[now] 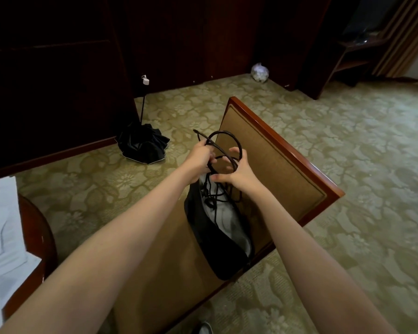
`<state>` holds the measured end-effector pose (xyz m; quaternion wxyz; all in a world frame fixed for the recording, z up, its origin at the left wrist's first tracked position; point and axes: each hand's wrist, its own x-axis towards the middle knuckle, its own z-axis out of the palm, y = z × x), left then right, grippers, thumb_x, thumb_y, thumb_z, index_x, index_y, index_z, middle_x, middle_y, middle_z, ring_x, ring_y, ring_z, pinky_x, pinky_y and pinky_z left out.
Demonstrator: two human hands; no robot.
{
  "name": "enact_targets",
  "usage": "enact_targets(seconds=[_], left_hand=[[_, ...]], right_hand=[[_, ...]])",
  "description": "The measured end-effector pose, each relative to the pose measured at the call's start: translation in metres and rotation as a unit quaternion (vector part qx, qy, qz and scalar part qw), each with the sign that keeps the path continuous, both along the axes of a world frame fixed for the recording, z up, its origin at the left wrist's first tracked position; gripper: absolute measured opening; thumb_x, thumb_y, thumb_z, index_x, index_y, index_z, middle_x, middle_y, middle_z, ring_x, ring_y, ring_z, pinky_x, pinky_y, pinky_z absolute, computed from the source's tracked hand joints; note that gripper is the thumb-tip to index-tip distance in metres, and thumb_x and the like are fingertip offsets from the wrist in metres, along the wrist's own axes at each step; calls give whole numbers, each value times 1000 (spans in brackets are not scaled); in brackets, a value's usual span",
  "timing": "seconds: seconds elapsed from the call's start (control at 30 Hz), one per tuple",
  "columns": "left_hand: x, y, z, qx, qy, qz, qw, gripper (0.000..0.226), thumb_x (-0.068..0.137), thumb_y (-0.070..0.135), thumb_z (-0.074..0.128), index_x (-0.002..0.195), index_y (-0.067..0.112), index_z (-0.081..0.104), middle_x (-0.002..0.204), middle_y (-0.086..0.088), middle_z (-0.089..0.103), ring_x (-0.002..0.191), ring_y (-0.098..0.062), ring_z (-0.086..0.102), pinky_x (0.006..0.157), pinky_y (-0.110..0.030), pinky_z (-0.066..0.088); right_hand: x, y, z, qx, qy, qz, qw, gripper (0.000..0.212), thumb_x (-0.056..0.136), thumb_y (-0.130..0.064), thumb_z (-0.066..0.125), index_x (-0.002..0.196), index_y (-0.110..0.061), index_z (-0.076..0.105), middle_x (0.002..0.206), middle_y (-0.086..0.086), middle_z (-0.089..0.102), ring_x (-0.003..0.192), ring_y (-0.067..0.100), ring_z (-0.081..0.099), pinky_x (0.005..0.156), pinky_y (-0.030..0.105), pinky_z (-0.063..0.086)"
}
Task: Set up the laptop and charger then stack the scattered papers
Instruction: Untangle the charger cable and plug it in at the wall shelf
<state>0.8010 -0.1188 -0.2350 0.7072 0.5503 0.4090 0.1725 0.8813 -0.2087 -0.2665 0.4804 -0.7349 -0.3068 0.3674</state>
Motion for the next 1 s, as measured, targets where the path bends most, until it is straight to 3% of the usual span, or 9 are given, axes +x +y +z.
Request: enact_targets(seconds=[0.07, 0.2, 0.33, 0.43, 0.53, 0.67, 0.73, 0.83, 1.0], left_hand=[[0, -4, 7, -2, -7, -31, 999, 27, 99, 9, 29, 85, 23, 46, 60, 1, 33, 58, -13, 39, 72, -32, 41], [5, -9, 14, 9, -32, -46, 998, 32, 100, 10, 29, 126, 9, 46, 59, 0, 35, 56, -14, 43, 62, -28, 42], [-2, -5, 13, -16, -61, -1, 998, 24, 98, 3, 29, 92, 11, 51, 70, -3, 44, 66, -14, 48, 67, -28, 46], [-9, 3, 6, 33, -29, -23, 999, 23, 97, 2, 35, 89, 15, 52, 82, -3, 54, 74, -13, 53, 71, -25, 43], [-23, 7, -13, 83, 25, -43, 995, 21, 92, 6, 51, 109, 17, 53, 86, -4, 60, 73, -11, 55, 65, -21, 40], [-36, -13, -52, 113, 130, -63, 983, 25, 92, 0, 47, 112, 15, 44, 108, -8, 51, 76, -10, 50, 59, -21, 39], [-35, -29, -68, 86, 180, -183, 963, 43, 90, 2, 53, 129, 13, 36, 117, -7, 44, 89, -10, 49, 66, -20, 41], [-24, -43, -87, 74, 196, -343, 916, 67, 93, 20, 55, 148, 19, 16, 152, -5, 21, 132, -16, 34, 92, -25, 38], [-2, -36, -109, 150, 262, -329, 895, 93, 83, 47, 63, 148, 38, -4, 157, -9, -2, 144, -34, 6, 114, -46, 22]], right_hand=[[-3, 4, -3, 17, 18, -25, 999, 77, 63, -5, 84, 118, -23, 33, 114, 1, 62, 116, 19, 54, 105, 41, 39], [-8, 7, -3, 57, 4, -53, 997, 46, 70, 6, 73, 108, -7, 50, 93, -4, 61, 104, 21, 59, 100, 44, 46], [-8, 4, 3, 11, -112, 8, 994, 30, 83, -9, 66, 112, -8, 59, 101, 2, 61, 93, 14, 57, 79, 23, 44], [-10, 5, 7, -8, -154, 5, 988, 14, 91, -15, 58, 102, -9, 63, 87, 4, 58, 81, 16, 52, 71, 24, 37], [-7, 5, 8, -12, -140, -30, 990, 11, 94, -19, 53, 92, -13, 62, 72, -6, 52, 81, 16, 49, 75, 24, 34], [-3, 4, 17, 10, -148, -15, 989, 12, 95, -18, 52, 86, -15, 59, 67, -14, 48, 70, 7, 47, 62, 19, 34], [-4, 4, 23, 36, -145, -13, 989, 13, 95, -19, 50, 85, -16, 58, 68, -15, 48, 65, -2, 43, 60, 12, 31], [-1, 7, 30, 58, -124, -38, 990, 25, 96, -20, 48, 73, -23, 57, 68, -14, 49, 64, -1, 42, 64, 18, 34], [7, 4, 46, 67, -72, -71, 993, 28, 97, -20, 49, 69, -24, 53, 63, -11, 49, 59, 2, 45, 58, 17, 34]])
